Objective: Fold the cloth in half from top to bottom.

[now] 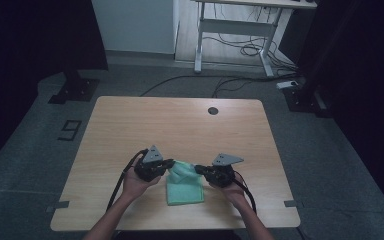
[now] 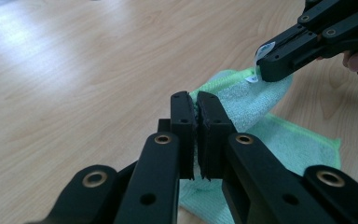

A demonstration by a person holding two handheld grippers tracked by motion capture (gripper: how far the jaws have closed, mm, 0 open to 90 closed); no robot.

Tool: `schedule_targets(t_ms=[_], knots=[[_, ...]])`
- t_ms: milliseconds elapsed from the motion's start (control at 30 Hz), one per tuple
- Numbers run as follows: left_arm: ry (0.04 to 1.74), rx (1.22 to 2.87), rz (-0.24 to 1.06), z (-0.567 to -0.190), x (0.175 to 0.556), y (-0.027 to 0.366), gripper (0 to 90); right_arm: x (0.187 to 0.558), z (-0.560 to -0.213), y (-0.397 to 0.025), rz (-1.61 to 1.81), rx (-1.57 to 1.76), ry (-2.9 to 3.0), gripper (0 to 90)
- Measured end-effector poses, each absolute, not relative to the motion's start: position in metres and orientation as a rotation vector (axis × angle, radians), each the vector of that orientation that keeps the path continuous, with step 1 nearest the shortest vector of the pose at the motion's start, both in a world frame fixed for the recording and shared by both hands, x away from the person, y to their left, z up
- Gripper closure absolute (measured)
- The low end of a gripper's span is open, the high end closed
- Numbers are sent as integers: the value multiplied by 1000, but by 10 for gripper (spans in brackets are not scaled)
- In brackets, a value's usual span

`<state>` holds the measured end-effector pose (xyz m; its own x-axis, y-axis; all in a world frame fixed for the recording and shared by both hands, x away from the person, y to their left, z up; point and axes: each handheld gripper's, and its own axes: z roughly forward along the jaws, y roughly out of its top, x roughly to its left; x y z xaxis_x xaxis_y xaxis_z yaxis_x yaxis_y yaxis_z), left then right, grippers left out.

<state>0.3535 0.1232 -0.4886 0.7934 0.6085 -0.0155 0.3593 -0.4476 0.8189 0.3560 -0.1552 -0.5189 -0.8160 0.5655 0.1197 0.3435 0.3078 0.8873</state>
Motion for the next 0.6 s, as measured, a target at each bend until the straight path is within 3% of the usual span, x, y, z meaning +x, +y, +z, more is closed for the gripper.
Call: schedule_targets(t_ms=[600], knots=[[673, 2090, 300, -499, 314, 124, 857, 327, -532, -159, 1516, 790, 2429, 863]])
